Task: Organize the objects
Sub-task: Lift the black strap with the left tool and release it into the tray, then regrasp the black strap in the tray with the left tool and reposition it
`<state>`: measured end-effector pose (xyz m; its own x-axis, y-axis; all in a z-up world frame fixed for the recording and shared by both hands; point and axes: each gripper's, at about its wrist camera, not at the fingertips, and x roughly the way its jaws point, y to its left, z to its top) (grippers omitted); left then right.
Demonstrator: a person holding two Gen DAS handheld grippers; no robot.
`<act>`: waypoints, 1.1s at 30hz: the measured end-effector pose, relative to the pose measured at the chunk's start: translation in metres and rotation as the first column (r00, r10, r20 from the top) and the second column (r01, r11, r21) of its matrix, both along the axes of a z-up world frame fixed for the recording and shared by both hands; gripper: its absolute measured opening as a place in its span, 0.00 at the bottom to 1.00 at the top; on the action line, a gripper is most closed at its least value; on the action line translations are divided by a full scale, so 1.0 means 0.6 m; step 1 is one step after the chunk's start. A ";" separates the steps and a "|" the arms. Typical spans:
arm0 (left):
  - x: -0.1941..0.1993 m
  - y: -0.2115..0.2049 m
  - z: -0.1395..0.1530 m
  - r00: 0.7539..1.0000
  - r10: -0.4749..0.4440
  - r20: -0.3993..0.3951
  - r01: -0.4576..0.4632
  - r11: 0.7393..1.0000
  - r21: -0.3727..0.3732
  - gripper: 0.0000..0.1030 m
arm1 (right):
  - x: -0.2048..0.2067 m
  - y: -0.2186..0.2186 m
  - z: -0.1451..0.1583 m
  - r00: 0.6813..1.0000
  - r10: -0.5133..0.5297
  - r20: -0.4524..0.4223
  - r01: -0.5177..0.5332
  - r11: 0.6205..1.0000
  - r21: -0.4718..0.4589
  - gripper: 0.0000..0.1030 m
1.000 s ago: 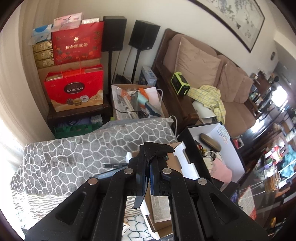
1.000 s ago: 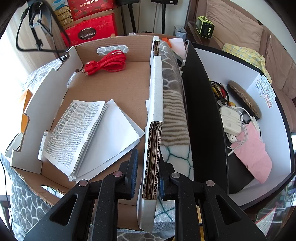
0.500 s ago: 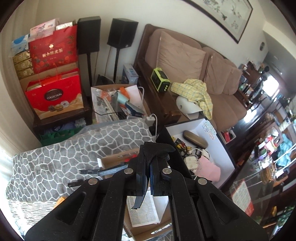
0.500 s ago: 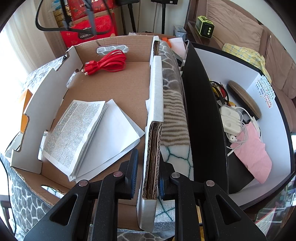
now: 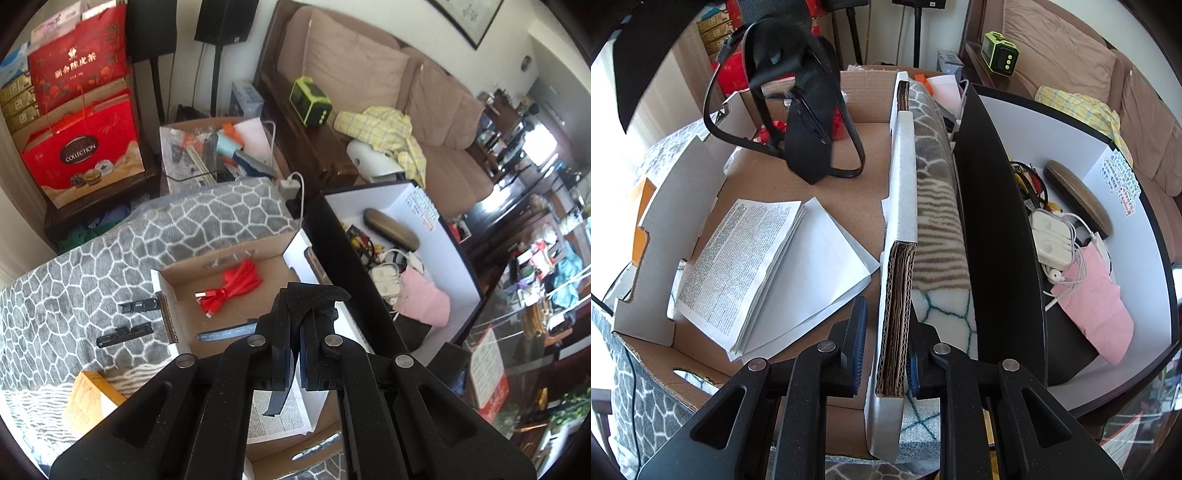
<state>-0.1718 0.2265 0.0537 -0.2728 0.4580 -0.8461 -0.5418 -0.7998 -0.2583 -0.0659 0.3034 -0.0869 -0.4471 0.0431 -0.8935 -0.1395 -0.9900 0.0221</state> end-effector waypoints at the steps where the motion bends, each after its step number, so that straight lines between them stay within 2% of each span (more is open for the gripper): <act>1: -0.001 0.002 -0.006 1.000 0.000 -0.001 0.000 1.000 -0.008 0.03 | 0.000 0.000 0.000 1.000 0.000 0.000 0.000 1.000 0.000 0.18; 12: -0.043 0.010 -0.095 0.999 0.033 0.041 -0.028 0.993 -0.119 0.04 | 0.003 0.001 -0.001 1.000 0.001 0.003 -0.001 1.000 0.002 0.18; 19: -0.067 0.001 -0.130 0.996 0.054 0.065 -0.045 0.989 -0.140 0.08 | 0.003 0.002 -0.001 1.000 0.001 0.003 -0.001 1.000 0.002 0.18; 20: -0.070 0.001 -0.133 0.997 0.054 0.062 -0.045 0.989 -0.143 0.10 | 0.003 0.002 -0.001 1.000 0.000 0.003 0.000 1.000 0.002 0.18; 22: -0.076 -0.001 -0.137 0.996 0.067 0.066 -0.057 0.987 -0.152 0.24 | 0.003 0.002 -0.001 1.000 0.000 0.003 0.000 1.000 0.002 0.18; 23: -0.079 -0.003 -0.138 0.995 0.078 0.067 -0.067 0.986 -0.153 0.41 | 0.003 0.002 -0.001 1.000 0.000 0.003 0.000 1.000 0.002 0.18; 24: -0.082 -0.008 -0.137 0.994 0.088 0.068 -0.078 0.986 -0.147 0.53 | 0.003 0.002 -0.001 1.000 0.001 0.003 -0.001 1.000 0.002 0.18; 31: -0.087 -0.032 -0.133 0.991 0.111 0.080 -0.099 0.986 -0.138 0.57 | 0.004 0.003 -0.001 1.000 -0.001 0.002 0.001 1.000 0.002 0.18; 33: -0.084 -0.042 -0.128 0.990 0.115 0.083 -0.104 0.986 -0.130 0.63 | 0.005 0.004 -0.002 1.000 -0.001 0.001 0.001 1.000 0.001 0.18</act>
<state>-0.2221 0.2014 -0.0234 -0.2360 0.3191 -0.9179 -0.4286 -0.8819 -0.1964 -0.0626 0.3059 -0.0879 -0.4460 0.0444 -0.8939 -0.1407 -0.9898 0.0210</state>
